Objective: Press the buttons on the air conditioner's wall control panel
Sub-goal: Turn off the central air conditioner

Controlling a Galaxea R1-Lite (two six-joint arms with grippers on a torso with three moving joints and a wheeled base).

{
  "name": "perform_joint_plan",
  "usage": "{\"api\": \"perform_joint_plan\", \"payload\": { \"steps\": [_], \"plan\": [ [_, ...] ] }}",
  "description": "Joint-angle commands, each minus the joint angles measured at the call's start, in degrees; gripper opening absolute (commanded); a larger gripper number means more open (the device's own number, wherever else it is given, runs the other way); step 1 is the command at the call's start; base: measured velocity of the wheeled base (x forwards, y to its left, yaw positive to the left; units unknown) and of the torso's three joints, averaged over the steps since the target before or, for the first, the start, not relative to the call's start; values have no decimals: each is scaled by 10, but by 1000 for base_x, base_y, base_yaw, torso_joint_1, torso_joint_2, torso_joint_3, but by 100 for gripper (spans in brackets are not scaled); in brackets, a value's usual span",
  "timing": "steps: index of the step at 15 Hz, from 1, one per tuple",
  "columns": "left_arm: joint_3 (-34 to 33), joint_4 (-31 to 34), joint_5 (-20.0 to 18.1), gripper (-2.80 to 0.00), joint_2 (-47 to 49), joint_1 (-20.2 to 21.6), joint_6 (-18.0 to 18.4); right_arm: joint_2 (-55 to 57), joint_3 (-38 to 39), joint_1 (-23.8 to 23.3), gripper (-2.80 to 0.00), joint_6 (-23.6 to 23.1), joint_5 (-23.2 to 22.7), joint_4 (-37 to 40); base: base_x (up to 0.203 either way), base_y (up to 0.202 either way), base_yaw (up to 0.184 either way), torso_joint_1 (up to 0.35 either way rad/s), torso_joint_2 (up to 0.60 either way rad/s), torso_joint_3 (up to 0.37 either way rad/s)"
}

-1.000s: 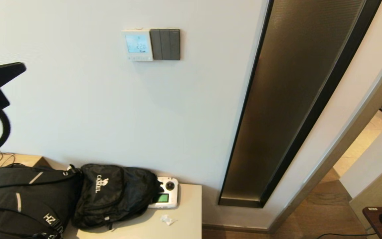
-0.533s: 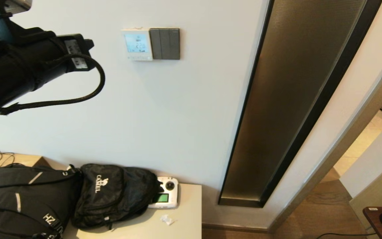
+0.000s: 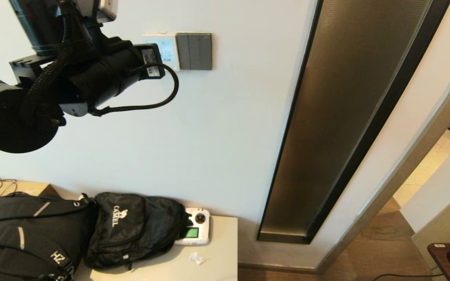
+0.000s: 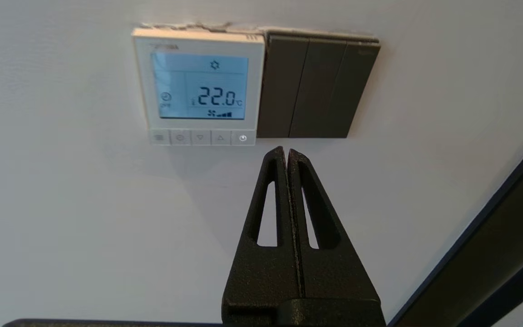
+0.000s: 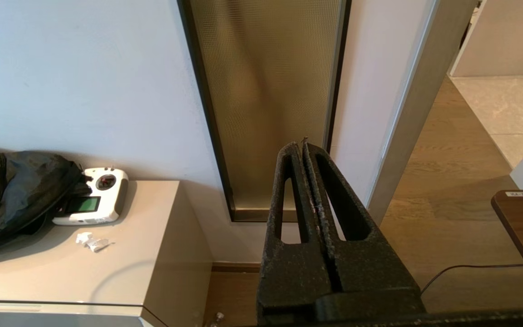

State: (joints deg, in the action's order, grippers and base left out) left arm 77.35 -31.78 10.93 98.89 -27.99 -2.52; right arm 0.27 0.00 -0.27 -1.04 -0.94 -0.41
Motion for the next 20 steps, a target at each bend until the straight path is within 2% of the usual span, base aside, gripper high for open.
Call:
{"api": "perform_joint_plan", "payload": {
  "steps": [1, 6, 14, 20],
  "plan": [
    [14, -3, -3, -280, 32, -2, 0, 1, 0, 0, -280, 0, 0, 0, 0, 0, 0, 0, 0, 0],
    [36, -26, -22, -280, 77, -6, -2, 1, 0, 0, -280, 0, 0, 0, 0, 0, 0, 0, 0, 0],
    [63, -63, -19, -280, 127, -5, -5, 1, 0, 0, -280, 0, 0, 0, 0, 0, 0, 0, 0, 0],
    [117, -65, -8, -280, 169, 10, -17, 1, 1, 0, -280, 0, 0, 0, 0, 0, 0, 0, 0, 0]
  ]
}}
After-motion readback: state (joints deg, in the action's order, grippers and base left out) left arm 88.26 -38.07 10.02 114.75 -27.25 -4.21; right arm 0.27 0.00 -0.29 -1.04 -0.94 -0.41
